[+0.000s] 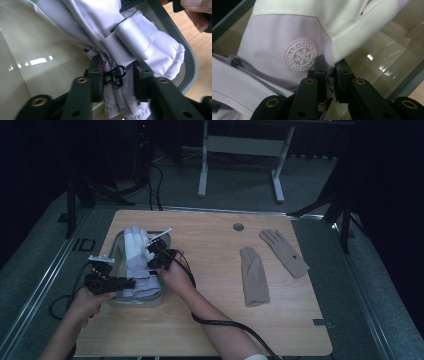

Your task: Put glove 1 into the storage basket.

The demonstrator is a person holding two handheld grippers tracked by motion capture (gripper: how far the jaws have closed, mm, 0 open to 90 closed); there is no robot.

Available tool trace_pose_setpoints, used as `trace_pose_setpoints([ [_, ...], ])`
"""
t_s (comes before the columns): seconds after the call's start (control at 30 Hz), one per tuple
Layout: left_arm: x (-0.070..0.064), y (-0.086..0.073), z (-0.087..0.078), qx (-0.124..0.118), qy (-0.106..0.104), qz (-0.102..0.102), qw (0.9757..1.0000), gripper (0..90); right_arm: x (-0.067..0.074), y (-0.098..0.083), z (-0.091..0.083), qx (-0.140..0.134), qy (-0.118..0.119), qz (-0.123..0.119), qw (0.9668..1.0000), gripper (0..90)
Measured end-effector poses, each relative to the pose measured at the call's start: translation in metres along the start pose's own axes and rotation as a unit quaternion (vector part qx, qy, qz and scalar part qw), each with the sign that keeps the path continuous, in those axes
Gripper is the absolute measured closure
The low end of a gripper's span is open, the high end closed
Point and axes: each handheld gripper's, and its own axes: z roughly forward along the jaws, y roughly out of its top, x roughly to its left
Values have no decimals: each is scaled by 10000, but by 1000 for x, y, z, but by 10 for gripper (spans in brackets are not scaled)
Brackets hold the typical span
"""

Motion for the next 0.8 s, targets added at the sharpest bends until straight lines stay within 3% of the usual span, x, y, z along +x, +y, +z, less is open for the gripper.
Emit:
trace_pose_setpoints([
  [0.1,-4,0,0,-77,207,50,9997,484,-1,0,2,53,25,-8,10000,817],
  [0.17,-4,-1,-4,-263,154,-12,9995,437,-3,0,4,125,51,-44,9999,818],
  [0.2,-3,-1,-5,-338,115,-28,9994,435,-3,0,5,155,13,-42,9999,818],
  [0.27,-4,-1,-6,-381,286,-51,9989,445,-3,-1,10,245,-24,-113,9996,815],
  [0.47,-6,1,-4,-470,509,-85,9976,497,-3,-1,11,237,-44,-163,9996,785],
  [0.67,-12,2,-10,-787,668,-93,9946,515,-3,0,7,80,68,-333,9994,564],
  [0.73,-16,2,-12,-866,573,-66,9946,516,-2,1,3,-35,46,-455,9989,450],
  [0.8,-21,3,-13,-896,605,16,9941,516,-2,2,-1,-227,9,-577,9981,388],
])
